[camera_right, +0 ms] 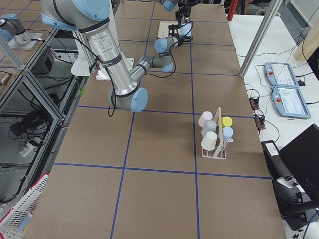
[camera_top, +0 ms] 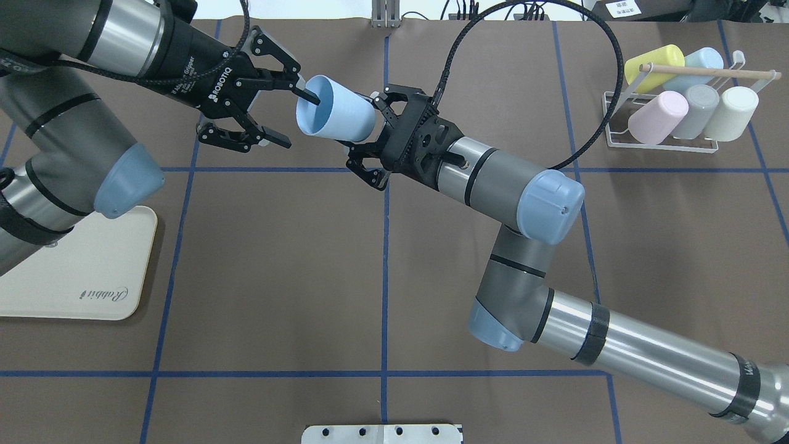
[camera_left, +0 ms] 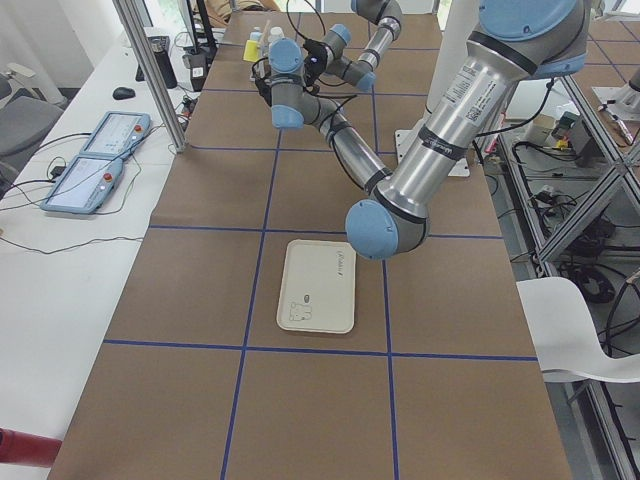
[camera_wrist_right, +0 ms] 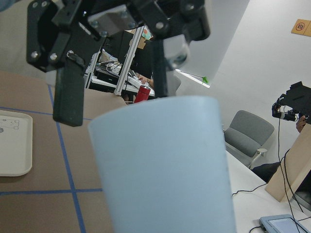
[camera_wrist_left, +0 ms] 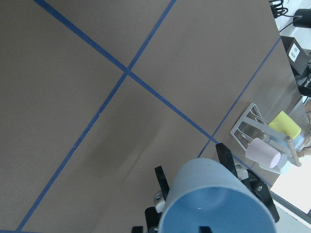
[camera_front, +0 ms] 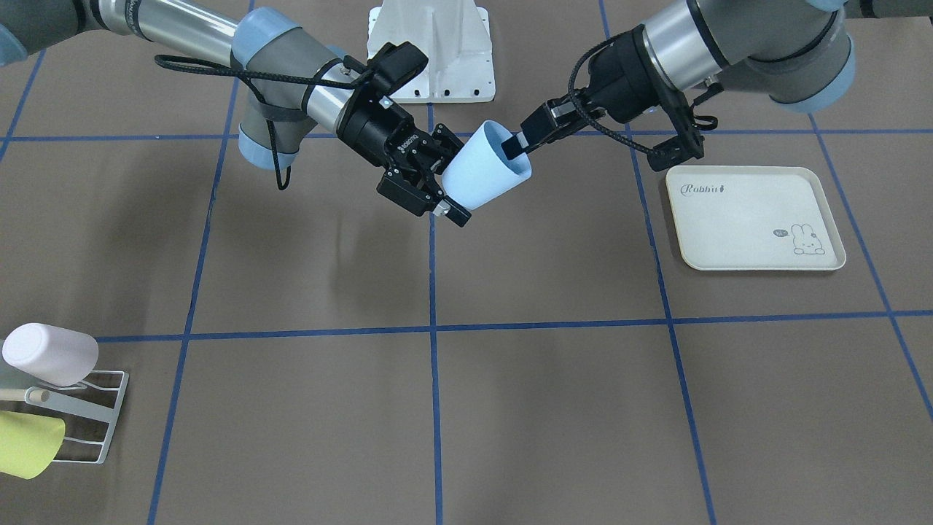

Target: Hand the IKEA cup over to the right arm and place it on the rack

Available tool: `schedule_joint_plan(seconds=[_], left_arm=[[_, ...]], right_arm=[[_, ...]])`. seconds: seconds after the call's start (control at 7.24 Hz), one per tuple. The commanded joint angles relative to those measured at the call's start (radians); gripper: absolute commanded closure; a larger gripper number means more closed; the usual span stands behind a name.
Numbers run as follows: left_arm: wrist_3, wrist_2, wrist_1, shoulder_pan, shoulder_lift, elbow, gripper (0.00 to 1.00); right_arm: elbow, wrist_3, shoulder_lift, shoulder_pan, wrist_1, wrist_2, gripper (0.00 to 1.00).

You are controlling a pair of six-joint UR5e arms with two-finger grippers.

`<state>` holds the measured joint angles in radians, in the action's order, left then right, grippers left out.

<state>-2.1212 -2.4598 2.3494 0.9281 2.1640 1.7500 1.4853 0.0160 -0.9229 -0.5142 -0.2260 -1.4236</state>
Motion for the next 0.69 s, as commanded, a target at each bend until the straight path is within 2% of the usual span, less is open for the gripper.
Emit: schedule_joint_plan(seconds=[0.0,0.41,0.55], left_arm=[[0.026,-0.007,-0.001,0.020,-0.003,0.000,0.00],[0.201,-0.082,-0.008,0.072,-0.079,-0.003,0.00],[0.310,-0.068,-0.010,0.096,-0.132,-0.004,0.00]], right_arm=[[0.000,0.016,-0.004,-0.009,-0.034,0.000,0.65],[0.019,0.092,-0.001,-0.072,-0.211,-0.003,0.74],[0.056,0.096,0.004,-0.092,-0.343,-0.006,0.78]])
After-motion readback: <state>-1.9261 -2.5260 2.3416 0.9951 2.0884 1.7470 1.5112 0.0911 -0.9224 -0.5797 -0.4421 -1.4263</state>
